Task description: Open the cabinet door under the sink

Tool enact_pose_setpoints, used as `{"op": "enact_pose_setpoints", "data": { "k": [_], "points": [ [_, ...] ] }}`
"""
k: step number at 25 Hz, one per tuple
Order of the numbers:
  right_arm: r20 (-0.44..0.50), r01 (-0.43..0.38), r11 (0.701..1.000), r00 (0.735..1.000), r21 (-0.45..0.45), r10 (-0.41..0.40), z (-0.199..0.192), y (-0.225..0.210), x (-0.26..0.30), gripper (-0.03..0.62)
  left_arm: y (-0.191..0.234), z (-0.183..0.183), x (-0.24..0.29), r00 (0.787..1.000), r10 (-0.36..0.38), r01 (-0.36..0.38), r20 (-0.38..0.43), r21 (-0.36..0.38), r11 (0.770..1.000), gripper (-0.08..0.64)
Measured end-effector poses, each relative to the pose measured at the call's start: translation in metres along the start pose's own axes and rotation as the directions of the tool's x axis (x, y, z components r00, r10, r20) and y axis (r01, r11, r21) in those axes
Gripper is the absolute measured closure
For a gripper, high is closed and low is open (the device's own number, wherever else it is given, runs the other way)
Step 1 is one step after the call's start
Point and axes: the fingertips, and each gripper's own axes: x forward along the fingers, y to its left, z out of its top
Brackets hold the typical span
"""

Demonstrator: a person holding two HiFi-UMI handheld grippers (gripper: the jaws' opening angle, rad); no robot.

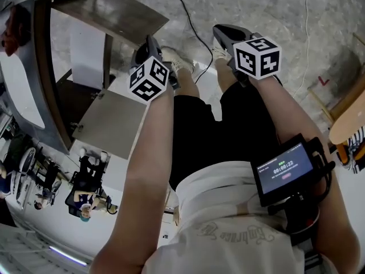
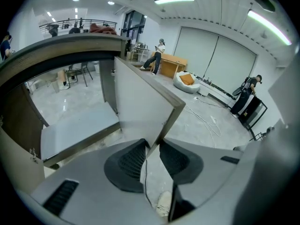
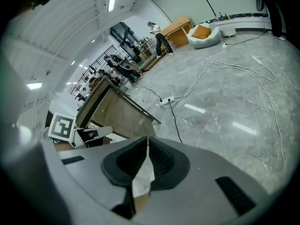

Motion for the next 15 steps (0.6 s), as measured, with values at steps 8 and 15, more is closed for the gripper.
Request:
{"op": "enact_pose_setpoints", "data": {
  "k": [8, 15],
  "points": [
    [0.031, 0.022, 0.998, 0.999, 0.051, -0.023, 0.001, -0.022, -0.014, 0.566, -0.044, 0.017, 0.022, 0.998, -0.070, 0.070, -0.004, 0.085, 0.994, 0.471],
    [0.062, 0.042, 0.995, 0.997, 0.087, -0.048, 0.023, -0.057, -0.031, 0.566, -0.096, 0.046, 0.060, 0.993, -0.116, 0.117, -0.010, 0.132, 0.984, 0.476]
  ]
}}
